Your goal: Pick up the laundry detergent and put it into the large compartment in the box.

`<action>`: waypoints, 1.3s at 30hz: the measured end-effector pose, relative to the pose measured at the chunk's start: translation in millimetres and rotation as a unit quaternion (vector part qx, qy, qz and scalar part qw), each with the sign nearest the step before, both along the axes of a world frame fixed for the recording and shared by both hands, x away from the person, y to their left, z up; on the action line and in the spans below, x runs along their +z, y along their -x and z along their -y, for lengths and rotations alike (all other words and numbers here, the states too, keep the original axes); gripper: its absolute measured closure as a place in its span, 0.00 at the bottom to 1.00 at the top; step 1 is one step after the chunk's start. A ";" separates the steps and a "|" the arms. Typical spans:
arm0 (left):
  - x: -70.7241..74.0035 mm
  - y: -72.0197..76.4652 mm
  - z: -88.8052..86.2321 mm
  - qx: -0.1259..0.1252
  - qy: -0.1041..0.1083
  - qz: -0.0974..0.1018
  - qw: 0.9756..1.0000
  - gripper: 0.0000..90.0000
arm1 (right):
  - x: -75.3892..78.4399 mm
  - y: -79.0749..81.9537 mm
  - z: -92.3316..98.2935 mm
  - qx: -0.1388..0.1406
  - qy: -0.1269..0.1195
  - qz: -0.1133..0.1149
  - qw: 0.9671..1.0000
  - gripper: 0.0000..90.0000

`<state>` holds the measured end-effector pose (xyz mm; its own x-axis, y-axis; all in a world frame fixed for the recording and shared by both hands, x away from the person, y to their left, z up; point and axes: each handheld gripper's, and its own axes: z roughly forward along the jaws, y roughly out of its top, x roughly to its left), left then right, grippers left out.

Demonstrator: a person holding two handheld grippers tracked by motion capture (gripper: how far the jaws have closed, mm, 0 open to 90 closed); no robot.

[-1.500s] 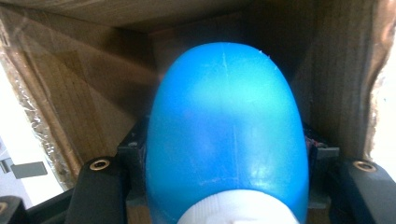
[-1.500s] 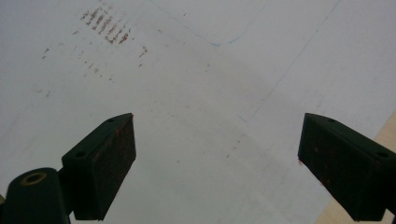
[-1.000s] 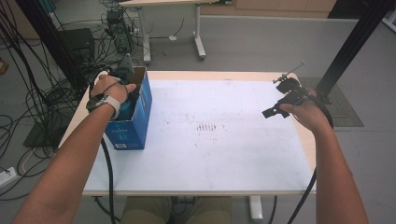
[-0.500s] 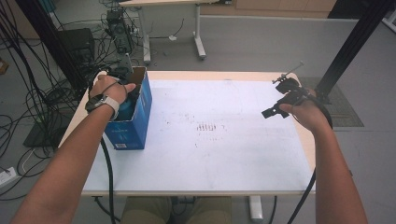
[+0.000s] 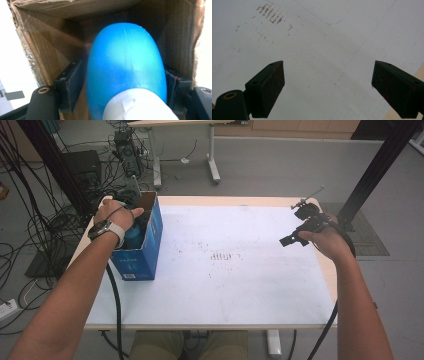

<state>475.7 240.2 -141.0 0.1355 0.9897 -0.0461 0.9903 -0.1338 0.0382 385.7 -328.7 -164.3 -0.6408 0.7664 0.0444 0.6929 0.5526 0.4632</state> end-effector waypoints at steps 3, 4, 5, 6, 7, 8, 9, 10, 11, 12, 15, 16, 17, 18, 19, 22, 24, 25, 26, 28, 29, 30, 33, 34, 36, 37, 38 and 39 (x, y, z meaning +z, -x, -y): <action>2.2 0.9 -0.8 -0.002 0.002 0.001 1.000 0.32 | 0.7 0.9 -0.2 0.000 0.000 0.000 1.000 0.12; 3.7 1.3 0.8 -0.003 -0.003 0.002 1.000 0.32 | 1.2 1.2 -0.3 0.000 0.001 0.001 1.000 0.12; 5.6 1.9 2.5 -0.005 -0.008 0.004 1.000 0.31 | 1.6 1.5 0.0 0.000 0.000 0.001 1.000 0.12; 8.3 3.0 1.4 -0.005 -0.004 0.007 1.000 0.31 | 2.4 1.9 -0.2 0.000 0.001 0.002 1.000 0.12; 10.1 3.2 0.1 -0.005 0.000 0.008 1.000 0.31 | 3.4 2.4 -0.5 0.000 0.001 0.002 1.000 0.12; 12.7 3.4 -0.5 -0.005 0.001 0.009 1.000 0.29 | 3.9 2.8 -0.6 0.000 0.001 0.003 1.000 0.12; 15.4 4.5 -0.9 -0.003 0.002 0.013 1.000 0.23 | 4.7 3.3 -0.8 0.000 0.001 0.003 1.000 0.12; 17.7 4.7 -2.8 -0.003 0.006 0.014 1.000 0.23 | 5.1 3.7 -0.8 0.000 0.001 0.004 1.000 0.12; 19.5 5.0 -3.7 -0.004 0.007 0.014 1.000 0.23 | 5.7 4.2 -1.0 0.000 0.001 0.004 1.000 0.12; 21.4 6.1 -3.8 -0.006 0.007 0.017 1.000 0.23 | 6.1 4.5 -1.1 -0.001 0.001 0.004 1.000 0.12; 26.0 7.1 -6.1 -0.011 0.015 0.019 1.000 0.22 | 6.5 5.4 -1.6 -0.001 0.001 0.004 1.000 0.12; 27.9 7.9 -6.1 -0.013 0.017 0.021 1.000 0.21 | 6.6 5.6 -1.6 -0.001 0.001 0.004 1.000 0.12; 29.1 8.0 -6.1 -0.014 0.018 0.021 1.000 0.21 | 6.8 6.0 -1.6 -0.001 0.001 0.005 1.000 0.12; 30.3 8.7 -5.9 -0.015 0.019 0.022 0.999 0.20 | 7.0 6.2 -1.5 0.000 0.001 0.005 1.000 0.12; 31.3 8.9 -6.2 -0.013 0.022 0.022 0.999 0.19 | 7.5 6.4 -1.8 0.000 0.001 0.005 1.000 0.12; 33.5 8.6 -7.6 -0.016 0.030 0.020 0.999 0.17 | 9.4 7.5 -2.7 0.000 0.001 0.007 1.000 0.12; 35.8 9.5 -7.0 -0.017 0.031 0.022 0.999 0.16 | 11.0 8.5 -2.8 0.000 0.002 0.008 1.000 0.12; 38.6 10.8 -6.1 -0.019 0.028 0.026 0.999 0.16 | 11.5 8.8 -2.5 0.000 0.002 0.009 1.000 0.12; 40.5 11.1 -5.6 -0.020 0.026 0.026 0.999 0.16 | 12.3 9.3 -2.4 -0.001 0.002 0.009 1.000 0.12; 45.8 12.5 -5.5 -0.021 0.026 0.030 0.999 0.16 | 13.1 10.0 -2.1 -0.001 0.003 0.009 1.000 0.12; 48.4 13.3 -5.6 -0.021 0.027 0.033 0.999 0.16 | 13.4 10.5 -1.9 -0.001 0.003 0.009 1.000 0.12; 51.3 14.0 -6.6 -0.021 0.031 0.036 0.999 0.16 | 13.5 11.0 -1.8 -0.001 0.002 0.009 1.000 0.12; 59.5 16.4 -4.7 -0.028 0.028 0.044 0.998 0.16 | 13.3 11.9 -1.7 -0.002 0.004 0.008 1.000 0.12; 63.4 17.2 -3.0 -0.033 0.026 0.046 0.998 0.16 | 13.6 12.3 -1.6 -0.003 0.004 0.007 1.000 0.12; 71.5 19.3 -1.6 -0.039 0.028 0.052 0.998 0.15 | 14.2 13.0 -0.9 -0.004 0.004 0.008 1.000 0.12; 76.1 19.6 -0.6 -0.040 0.027 0.052 0.997 0.15 | 14.7 13.3 -0.6 -0.004 0.004 0.008 1.000 0.12; 80.6 20.7 0.0 -0.043 0.030 0.056 0.997 0.13 | 15.6 13.6 -0.7 -0.005 0.005 0.008 1.000 0.12; 85.4 21.2 -0.5 -0.048 0.035 0.059 0.997 0.12 | 16.5 14.0 -0.7 -0.005 0.005 0.009 1.000 0.12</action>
<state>454.5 240.7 -55.6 0.2370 0.9671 -0.0925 0.9614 -0.2198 0.1657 371.7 -328.0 -147.9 -0.6341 0.7728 0.0251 0.6898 0.5507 0.4699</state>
